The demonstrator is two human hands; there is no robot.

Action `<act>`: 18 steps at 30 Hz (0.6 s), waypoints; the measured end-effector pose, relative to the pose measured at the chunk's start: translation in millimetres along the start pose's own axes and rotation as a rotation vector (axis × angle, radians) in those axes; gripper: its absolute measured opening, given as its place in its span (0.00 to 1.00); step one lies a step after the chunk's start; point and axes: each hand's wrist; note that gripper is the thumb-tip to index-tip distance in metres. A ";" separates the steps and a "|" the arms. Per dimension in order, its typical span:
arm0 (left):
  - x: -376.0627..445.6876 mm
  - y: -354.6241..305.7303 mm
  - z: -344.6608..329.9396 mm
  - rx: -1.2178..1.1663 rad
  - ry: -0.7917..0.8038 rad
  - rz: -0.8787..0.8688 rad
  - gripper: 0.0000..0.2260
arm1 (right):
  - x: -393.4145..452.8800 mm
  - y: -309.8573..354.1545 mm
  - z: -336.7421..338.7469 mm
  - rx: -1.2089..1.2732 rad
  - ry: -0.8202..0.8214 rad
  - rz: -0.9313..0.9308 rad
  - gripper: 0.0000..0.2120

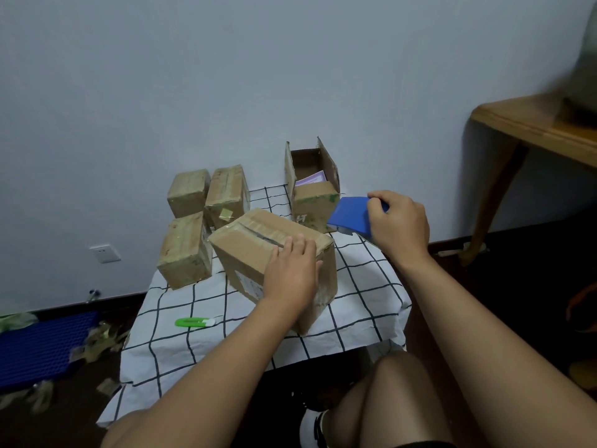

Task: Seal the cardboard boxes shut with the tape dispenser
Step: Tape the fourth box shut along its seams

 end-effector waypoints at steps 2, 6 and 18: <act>-4.5 6.4 -0.7 0.047 -0.004 -0.065 0.20 | 1.9 -0.6 4.6 0.008 -0.017 0.003 0.14; -16.3 36.6 1.9 0.021 -0.040 -0.171 0.28 | 4.3 0.8 7.7 0.030 -0.044 0.013 0.15; -20.1 96.1 11.2 -0.214 -0.010 -0.143 0.21 | -13.3 23.0 -23.3 0.180 0.011 0.104 0.21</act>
Point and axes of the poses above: each hand's wrist, its own x-axis towards the middle knuckle, its own z-axis out of the back of the hand, y = z × x, and after that the axes turned 4 degrees about z, right-handed
